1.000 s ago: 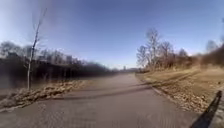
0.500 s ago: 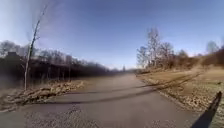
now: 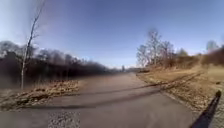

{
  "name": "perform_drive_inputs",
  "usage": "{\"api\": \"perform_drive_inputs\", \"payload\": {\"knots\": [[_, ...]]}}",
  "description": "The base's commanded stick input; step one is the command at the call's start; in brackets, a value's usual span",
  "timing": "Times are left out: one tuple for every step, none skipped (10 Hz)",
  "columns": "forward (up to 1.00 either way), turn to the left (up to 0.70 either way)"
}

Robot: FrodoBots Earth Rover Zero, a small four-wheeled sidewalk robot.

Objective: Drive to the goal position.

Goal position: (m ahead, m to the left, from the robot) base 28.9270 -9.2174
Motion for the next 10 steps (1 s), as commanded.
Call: {"api": "perform_drive_inputs", "payload": {"knots": [[0.85,0.0],[0.85,0.0],[0.85,0.0],[0.85,0.0],[0.85,0.0],[0.85,0.0],[0.85,0.0],[0.85,0.0],[0.85,0.0],[0.85,0.0]]}}
